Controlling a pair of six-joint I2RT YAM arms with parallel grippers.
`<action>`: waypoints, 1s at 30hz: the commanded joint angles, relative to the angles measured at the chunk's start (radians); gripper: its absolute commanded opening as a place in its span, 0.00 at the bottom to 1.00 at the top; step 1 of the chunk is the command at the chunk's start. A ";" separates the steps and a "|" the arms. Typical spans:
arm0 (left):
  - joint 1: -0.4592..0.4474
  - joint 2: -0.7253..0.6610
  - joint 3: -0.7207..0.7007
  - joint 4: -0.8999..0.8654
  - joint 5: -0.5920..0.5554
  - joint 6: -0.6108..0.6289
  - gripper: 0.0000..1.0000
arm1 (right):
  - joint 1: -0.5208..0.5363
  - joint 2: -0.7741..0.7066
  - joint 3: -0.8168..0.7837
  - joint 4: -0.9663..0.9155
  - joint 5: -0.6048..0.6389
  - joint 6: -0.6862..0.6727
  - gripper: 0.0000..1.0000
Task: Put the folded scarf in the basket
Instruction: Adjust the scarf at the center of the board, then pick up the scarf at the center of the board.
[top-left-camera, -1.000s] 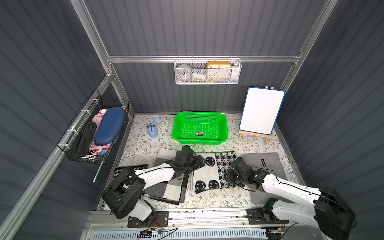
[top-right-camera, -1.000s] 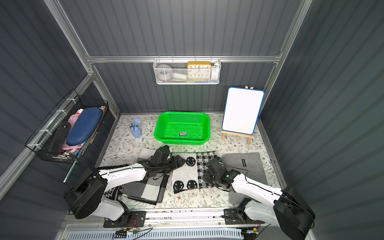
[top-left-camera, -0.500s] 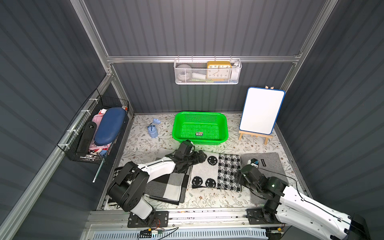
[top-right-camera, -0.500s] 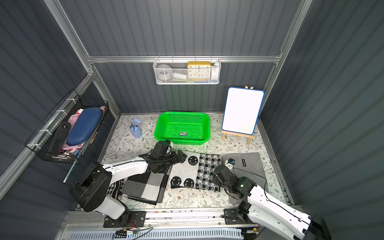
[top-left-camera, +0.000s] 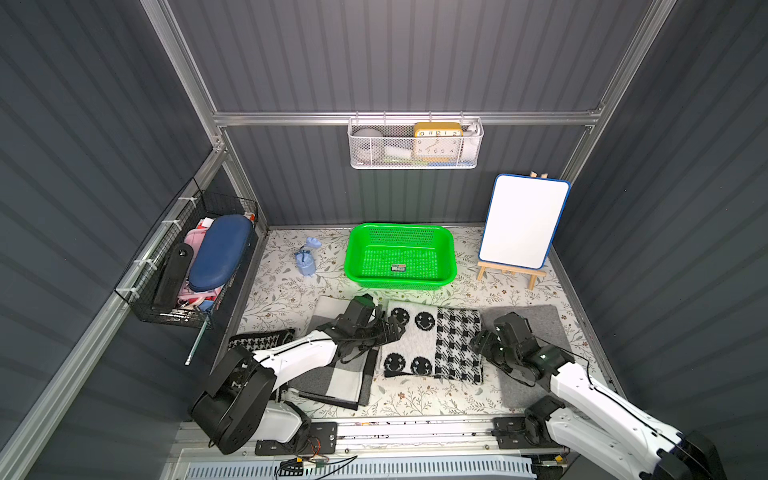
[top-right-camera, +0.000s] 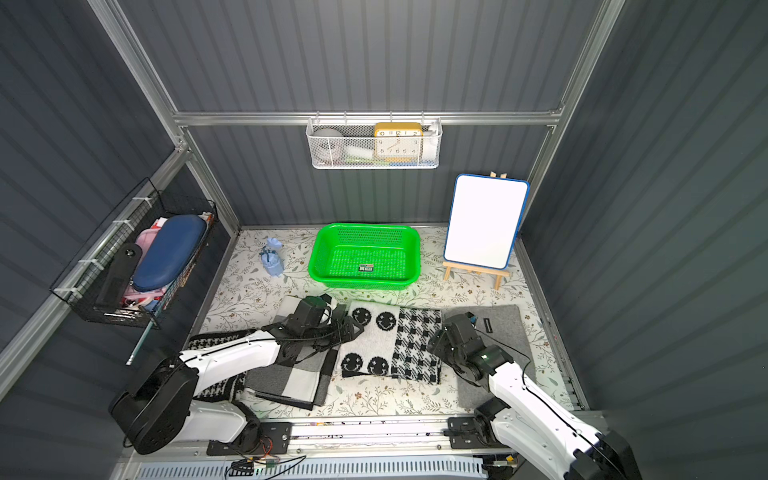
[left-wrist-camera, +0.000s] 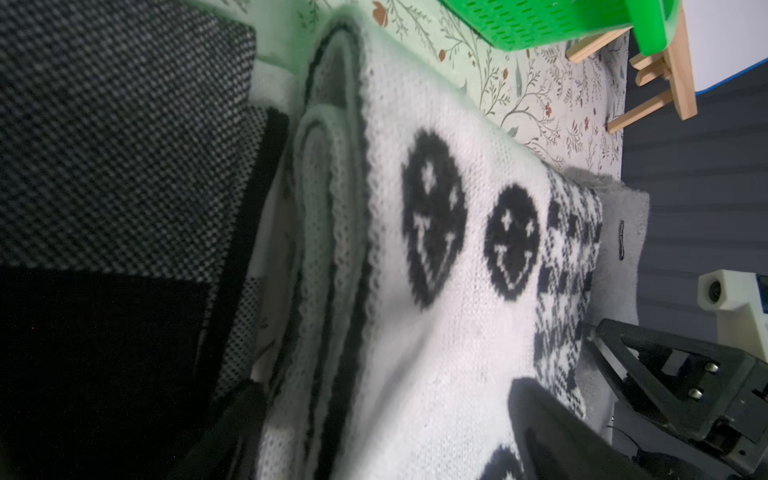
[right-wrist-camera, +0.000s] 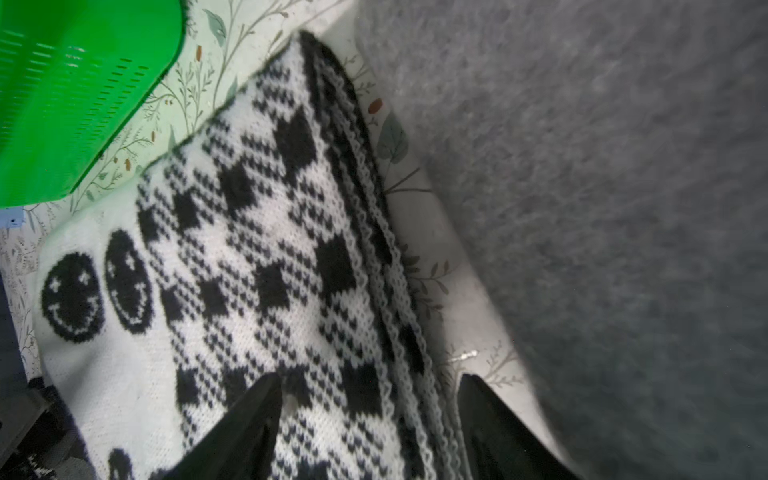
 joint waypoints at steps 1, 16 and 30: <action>0.004 0.007 -0.012 -0.013 0.018 0.024 0.93 | -0.006 0.036 0.007 0.066 -0.024 0.002 0.71; -0.015 0.092 0.030 0.004 0.017 0.028 0.85 | -0.007 0.154 0.008 0.094 -0.077 -0.002 0.72; -0.095 0.181 0.105 -0.018 -0.027 0.013 0.56 | -0.006 0.276 0.014 0.179 -0.190 -0.008 0.55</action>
